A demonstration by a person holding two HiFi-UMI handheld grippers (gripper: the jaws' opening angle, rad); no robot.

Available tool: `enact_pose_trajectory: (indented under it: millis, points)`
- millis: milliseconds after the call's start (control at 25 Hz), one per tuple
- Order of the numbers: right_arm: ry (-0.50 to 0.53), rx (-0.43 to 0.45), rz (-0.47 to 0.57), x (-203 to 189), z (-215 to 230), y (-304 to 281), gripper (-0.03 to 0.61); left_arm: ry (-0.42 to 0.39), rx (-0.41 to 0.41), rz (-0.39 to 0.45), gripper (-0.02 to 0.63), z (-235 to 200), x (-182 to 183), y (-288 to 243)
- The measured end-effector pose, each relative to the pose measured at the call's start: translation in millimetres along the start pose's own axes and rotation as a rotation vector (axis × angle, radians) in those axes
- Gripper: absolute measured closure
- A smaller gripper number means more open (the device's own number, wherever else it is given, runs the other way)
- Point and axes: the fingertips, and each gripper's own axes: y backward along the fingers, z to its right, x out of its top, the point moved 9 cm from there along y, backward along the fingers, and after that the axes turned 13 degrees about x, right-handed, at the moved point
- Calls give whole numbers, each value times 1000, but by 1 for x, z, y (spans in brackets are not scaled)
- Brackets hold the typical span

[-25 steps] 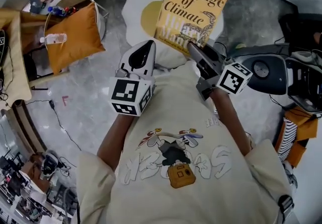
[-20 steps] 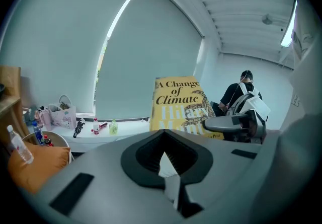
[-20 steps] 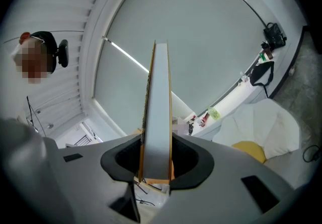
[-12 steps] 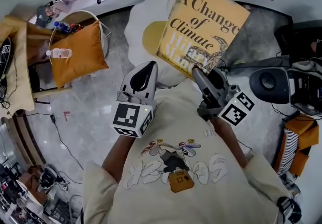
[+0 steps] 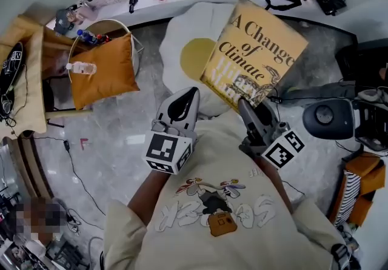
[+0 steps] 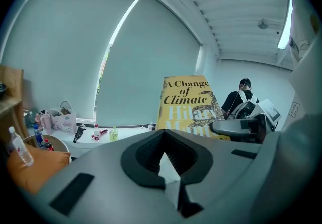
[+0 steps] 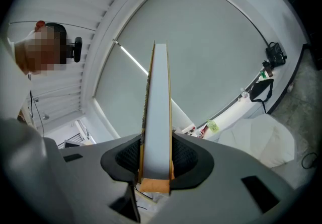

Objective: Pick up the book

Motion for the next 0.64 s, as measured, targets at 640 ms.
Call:
enact_pose_trajectory:
  millis: [640]
  points:
    - [-16,-7,-25,-3,12,-34,420,32,6,-20,607,-29,-6,-14]
